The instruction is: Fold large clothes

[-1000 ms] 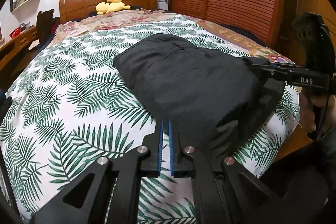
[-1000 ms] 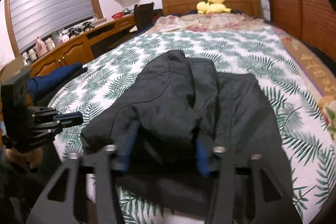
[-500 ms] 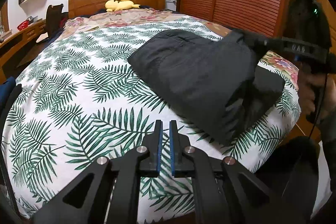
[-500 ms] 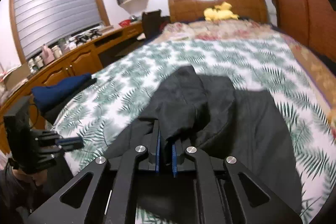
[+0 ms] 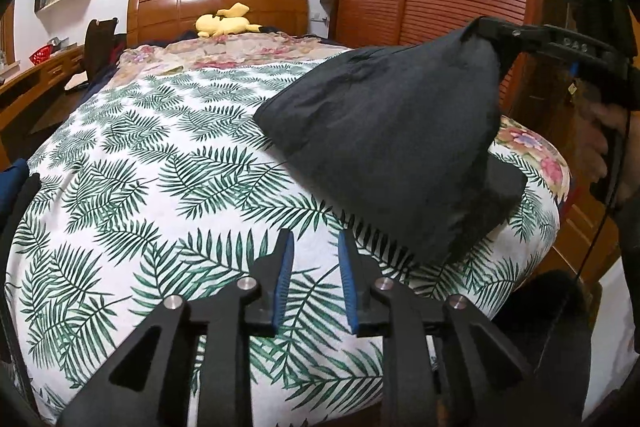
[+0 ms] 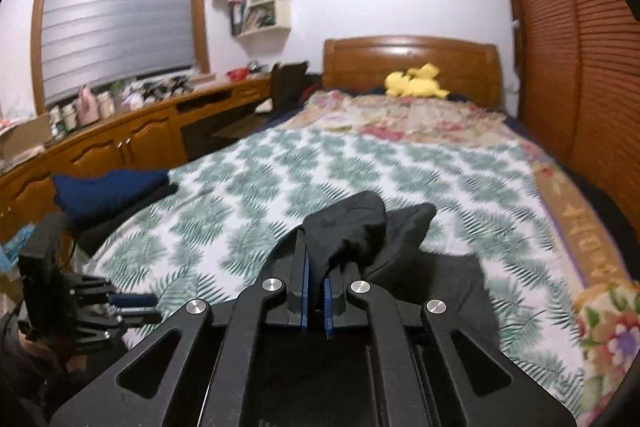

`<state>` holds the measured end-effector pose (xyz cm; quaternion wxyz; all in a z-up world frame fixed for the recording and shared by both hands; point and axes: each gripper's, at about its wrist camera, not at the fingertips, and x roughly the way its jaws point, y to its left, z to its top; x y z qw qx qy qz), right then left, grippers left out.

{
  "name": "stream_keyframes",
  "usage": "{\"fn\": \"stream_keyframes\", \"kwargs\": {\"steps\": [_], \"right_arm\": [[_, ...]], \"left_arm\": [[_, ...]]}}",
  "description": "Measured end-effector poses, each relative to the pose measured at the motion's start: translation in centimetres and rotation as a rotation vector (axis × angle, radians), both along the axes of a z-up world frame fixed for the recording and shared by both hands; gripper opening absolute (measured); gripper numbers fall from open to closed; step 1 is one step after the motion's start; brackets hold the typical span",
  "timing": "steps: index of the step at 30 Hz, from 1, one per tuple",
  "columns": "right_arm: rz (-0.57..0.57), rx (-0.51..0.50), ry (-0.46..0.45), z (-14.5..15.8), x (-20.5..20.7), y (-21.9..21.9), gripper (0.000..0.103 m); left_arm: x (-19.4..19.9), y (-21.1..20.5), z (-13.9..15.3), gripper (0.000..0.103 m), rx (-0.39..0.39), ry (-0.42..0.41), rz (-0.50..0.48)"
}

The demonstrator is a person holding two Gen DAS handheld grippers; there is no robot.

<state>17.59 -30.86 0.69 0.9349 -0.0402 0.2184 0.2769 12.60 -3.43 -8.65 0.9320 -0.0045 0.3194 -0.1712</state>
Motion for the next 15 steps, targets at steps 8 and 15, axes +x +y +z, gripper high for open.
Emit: {"fn": "stream_keyframes", "kwargs": {"steps": [8, 15], "right_arm": [[-0.181, -0.017, -0.014, -0.2, -1.9, -9.1, 0.002], [-0.349, -0.001, 0.193, -8.2, -1.2, -17.2, 0.002]], "left_arm": [[0.3, -0.7, 0.4, 0.026, -0.025, -0.016, -0.018], [0.3, -1.3, 0.1, 0.028, -0.017, -0.005, -0.034]]}}
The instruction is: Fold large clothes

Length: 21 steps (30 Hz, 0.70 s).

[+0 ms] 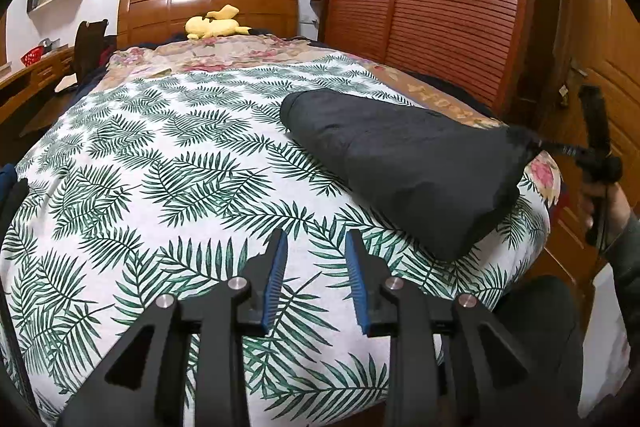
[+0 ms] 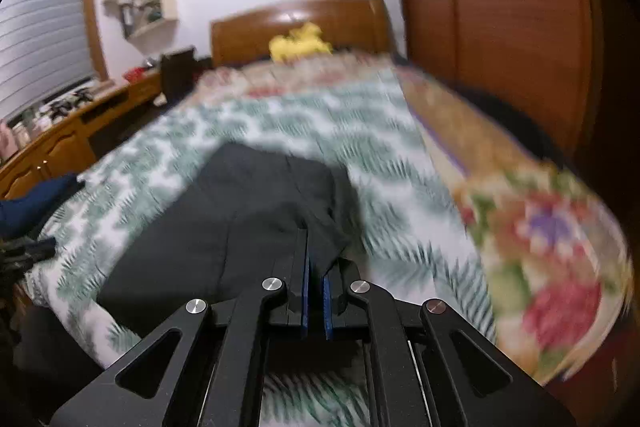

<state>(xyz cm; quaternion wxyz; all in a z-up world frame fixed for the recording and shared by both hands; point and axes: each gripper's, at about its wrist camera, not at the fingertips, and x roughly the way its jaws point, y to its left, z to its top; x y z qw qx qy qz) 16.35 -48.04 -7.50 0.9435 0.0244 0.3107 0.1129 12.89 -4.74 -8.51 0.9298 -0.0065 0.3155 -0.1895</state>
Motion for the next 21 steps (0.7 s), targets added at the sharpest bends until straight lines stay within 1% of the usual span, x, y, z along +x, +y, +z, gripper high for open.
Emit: {"fn": "stream_keyframes", "kwargs": {"steps": [3, 6, 8, 10, 12, 14, 17, 21], "right_arm": [[0.010, -0.016, 0.046, -1.4, -0.1, -0.2, 0.003], [0.017, -0.054, 0.049, -0.8, -0.3, 0.6, 0.004], [0.015, -0.070, 0.043, 0.0, -0.5, 0.9, 0.009], [0.009, -0.107, 0.028, 0.8, -0.9, 1.7, 0.018], [0.008, -0.131, -0.002, 1.8, -1.5, 2.3, 0.047], [0.016, -0.153, -0.049, 3.0, -2.2, 3.2, 0.058], [0.050, -0.150, -0.076, 4.0, -2.4, 4.4, 0.060], [0.119, -0.141, -0.046, 3.6, -1.4, 7.1, 0.060]], "left_arm": [[0.0, -0.2, 0.2, 0.028, 0.004, -0.004, 0.002], [-0.1, -0.5, 0.5, 0.028, 0.003, -0.012, 0.002], [-0.2, -0.6, 0.6, 0.029, 0.002, -0.018, -0.001], [-0.3, -0.6, 0.7, 0.029, 0.000, -0.021, -0.004], [-0.5, -0.8, 0.9, 0.029, -0.001, -0.025, -0.007], [-0.6, -0.9, 1.0, 0.029, -0.001, -0.029, -0.010], [-0.7, -1.0, 1.2, 0.029, -0.003, -0.034, -0.011], [-0.8, -1.0, 1.4, 0.029, 0.000, -0.040, -0.010]]}}
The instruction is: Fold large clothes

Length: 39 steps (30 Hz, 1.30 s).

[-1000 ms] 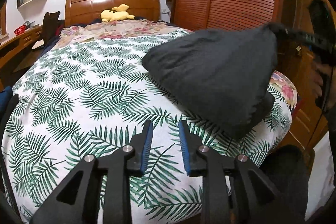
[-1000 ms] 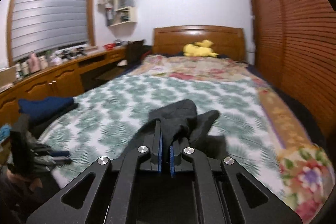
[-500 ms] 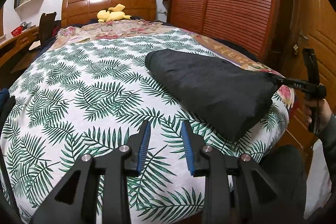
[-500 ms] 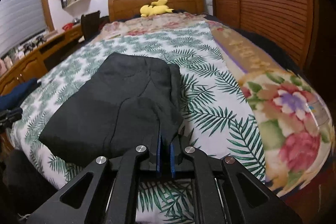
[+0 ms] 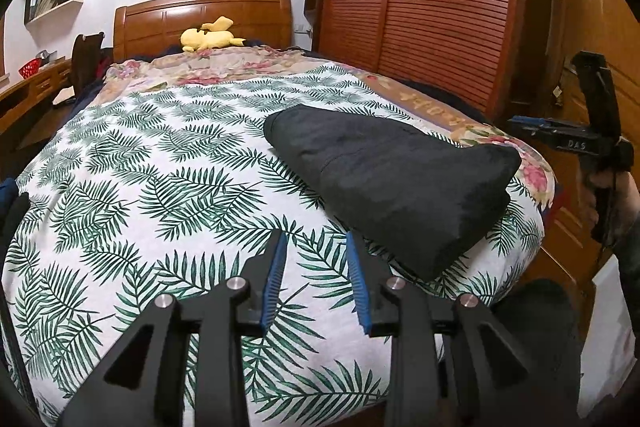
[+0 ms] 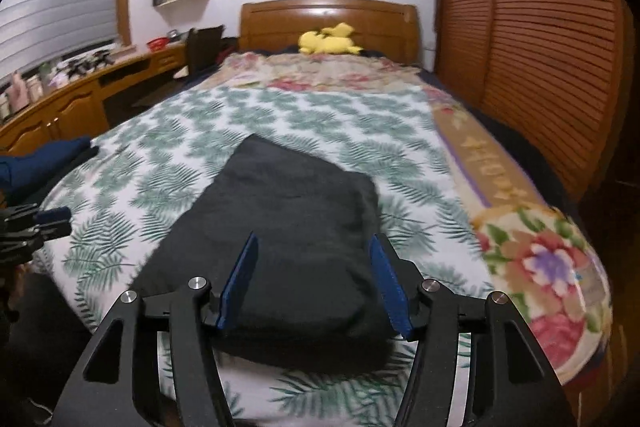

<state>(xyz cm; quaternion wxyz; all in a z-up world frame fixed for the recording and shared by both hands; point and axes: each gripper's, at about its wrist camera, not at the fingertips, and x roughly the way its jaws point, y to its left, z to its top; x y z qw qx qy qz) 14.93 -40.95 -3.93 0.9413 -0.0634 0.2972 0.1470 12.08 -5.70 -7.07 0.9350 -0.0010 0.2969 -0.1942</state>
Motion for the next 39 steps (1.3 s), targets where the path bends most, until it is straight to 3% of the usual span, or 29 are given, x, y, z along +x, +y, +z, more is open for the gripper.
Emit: {"fn": "stream_keyframes", "kwargs": {"steps": [10, 17, 20, 29, 33, 39], "right_arm": [[0.129, -0.003, 0.126, -4.8, 1.5, 6.6, 0.060], [0.150, 0.004, 0.209, -8.5, 2.1, 7.2, 0.060], [0.155, -0.018, 0.199, -9.6, 1.8, 7.1, 0.058], [0.097, -0.057, 0.143, -8.8, -0.6, 6.1, 0.060], [0.041, 0.003, 0.121, -7.4, -2.4, 3.0, 0.060], [-0.088, -0.009, 0.123, -6.8, -3.1, -1.7, 0.060]], "left_arm": [[0.2, -0.1, -0.1, 0.029, 0.013, 0.002, 0.005], [0.8, -0.2, -0.7, 0.029, 0.015, 0.016, 0.005], [1.2, -0.6, -1.2, 0.029, 0.022, 0.023, 0.002], [4.0, -2.0, -2.3, 0.030, 0.041, 0.043, -0.042], [6.0, -2.9, -2.3, 0.030, 0.048, 0.040, -0.069], [9.9, -4.7, -1.9, 0.030, 0.051, 0.033, -0.113]]}}
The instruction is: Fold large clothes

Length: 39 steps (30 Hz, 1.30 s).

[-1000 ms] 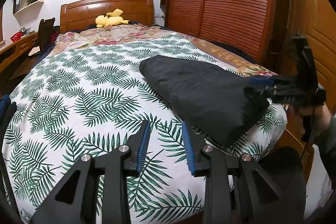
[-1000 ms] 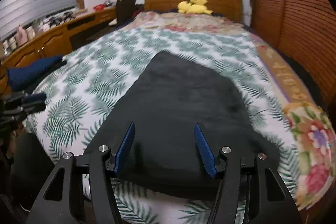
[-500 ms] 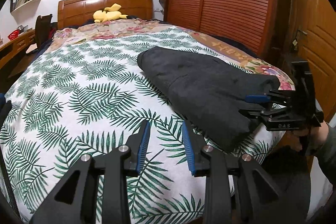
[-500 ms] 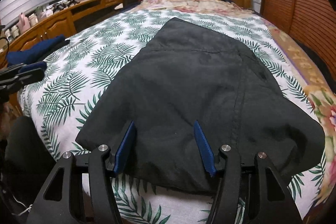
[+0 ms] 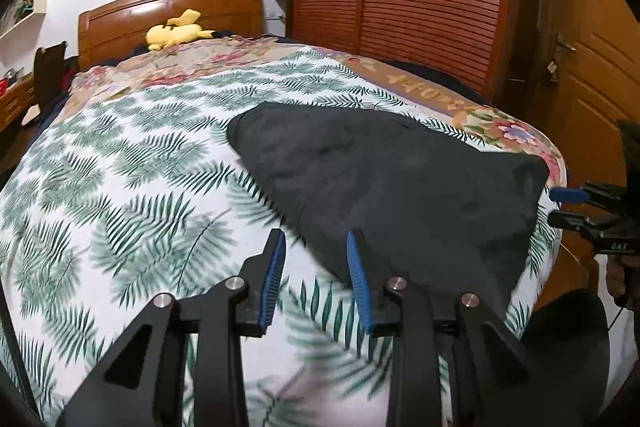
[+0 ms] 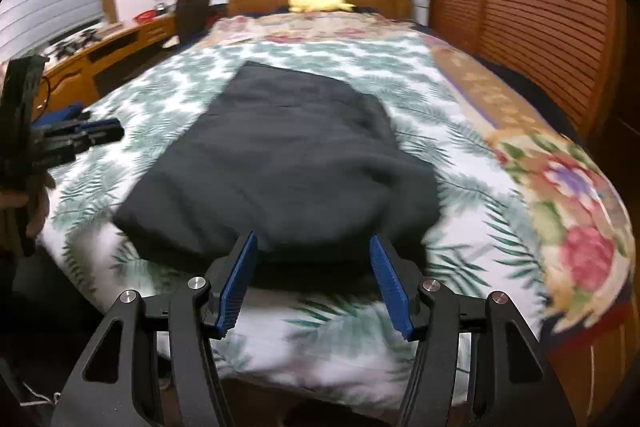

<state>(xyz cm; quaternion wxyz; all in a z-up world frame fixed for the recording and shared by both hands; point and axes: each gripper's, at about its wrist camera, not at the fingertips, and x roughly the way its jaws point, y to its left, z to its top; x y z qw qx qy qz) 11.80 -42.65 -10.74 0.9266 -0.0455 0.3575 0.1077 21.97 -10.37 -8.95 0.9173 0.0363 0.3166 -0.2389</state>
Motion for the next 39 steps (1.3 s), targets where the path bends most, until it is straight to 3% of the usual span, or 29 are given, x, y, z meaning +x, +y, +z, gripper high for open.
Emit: {"fn": "stream_keyframes", "kwargs": {"steps": [10, 20, 25, 28, 39], "right_arm": [[-0.081, 0.038, 0.057, -3.3, 2.7, -3.4, 0.060], [-0.059, 0.085, 0.074, -4.9, 4.5, -4.0, 0.060], [-0.049, 0.107, 0.079, -5.2, 4.5, -4.2, 0.061], [-0.046, 0.114, 0.080, -5.2, 4.5, -4.1, 0.061], [-0.048, 0.127, 0.087, -5.4, 5.1, -3.9, 0.063]], "left_arm": [[7.4, -3.1, -1.1, 0.031, 0.043, 0.034, -0.015], [15.3, -4.1, -3.9, 0.032, 0.112, 0.103, 0.038], [18.7, -4.1, -4.5, 0.044, 0.132, 0.111, 0.080], [20.5, -3.9, -5.1, 0.060, 0.140, 0.120, 0.116], [23.2, -3.9, -6.3, 0.066, 0.119, 0.154, 0.109]]}}
